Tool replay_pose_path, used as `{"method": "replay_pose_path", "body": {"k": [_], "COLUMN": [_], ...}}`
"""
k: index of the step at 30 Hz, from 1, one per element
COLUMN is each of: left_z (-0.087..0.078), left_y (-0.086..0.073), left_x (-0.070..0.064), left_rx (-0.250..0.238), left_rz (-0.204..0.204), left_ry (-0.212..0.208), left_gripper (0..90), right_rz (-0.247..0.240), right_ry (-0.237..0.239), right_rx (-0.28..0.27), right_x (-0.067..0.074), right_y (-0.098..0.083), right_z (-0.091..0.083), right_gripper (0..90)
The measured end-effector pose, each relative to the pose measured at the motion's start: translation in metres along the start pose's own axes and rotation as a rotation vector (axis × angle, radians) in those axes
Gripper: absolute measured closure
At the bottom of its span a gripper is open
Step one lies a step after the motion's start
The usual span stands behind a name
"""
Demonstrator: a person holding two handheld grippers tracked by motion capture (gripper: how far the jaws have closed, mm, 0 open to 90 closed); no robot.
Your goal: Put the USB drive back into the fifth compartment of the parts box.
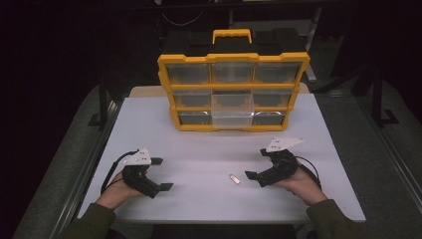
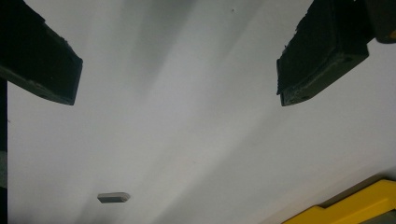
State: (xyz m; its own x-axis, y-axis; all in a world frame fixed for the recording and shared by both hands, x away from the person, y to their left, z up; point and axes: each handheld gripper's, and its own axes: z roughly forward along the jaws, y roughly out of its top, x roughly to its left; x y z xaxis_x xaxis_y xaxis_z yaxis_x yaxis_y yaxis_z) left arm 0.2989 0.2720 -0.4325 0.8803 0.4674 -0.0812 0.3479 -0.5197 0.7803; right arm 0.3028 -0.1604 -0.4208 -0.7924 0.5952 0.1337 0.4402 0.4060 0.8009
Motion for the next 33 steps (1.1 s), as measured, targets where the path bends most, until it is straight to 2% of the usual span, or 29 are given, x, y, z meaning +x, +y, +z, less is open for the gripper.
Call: {"method": "replay_pose_path", "body": {"k": [20, 23, 33], "left_z": [0.000, 0.002, 0.004], "left_y": [-0.002, -0.002, -0.002], "left_x": [0.001, 0.001, 0.000], "left_rx": [0.000, 0.013, 0.009], "left_rz": [-0.006, 0.001, 0.001], "left_ry": [0.005, 0.002, -0.015], "left_gripper": [0.0, 0.0, 0.0], "right_rz": [-0.008, -0.008, -0.016], "right_ry": [0.020, 0.026, 0.038], "right_rx": [0.005, 0.002, 0.005], "right_x": [0.003, 0.003, 0.003], "right_y": [0.010, 0.011, 0.018], "right_z": [0.012, 0.014, 0.021], "right_gripper": [0.5, 0.5, 0.5]}}
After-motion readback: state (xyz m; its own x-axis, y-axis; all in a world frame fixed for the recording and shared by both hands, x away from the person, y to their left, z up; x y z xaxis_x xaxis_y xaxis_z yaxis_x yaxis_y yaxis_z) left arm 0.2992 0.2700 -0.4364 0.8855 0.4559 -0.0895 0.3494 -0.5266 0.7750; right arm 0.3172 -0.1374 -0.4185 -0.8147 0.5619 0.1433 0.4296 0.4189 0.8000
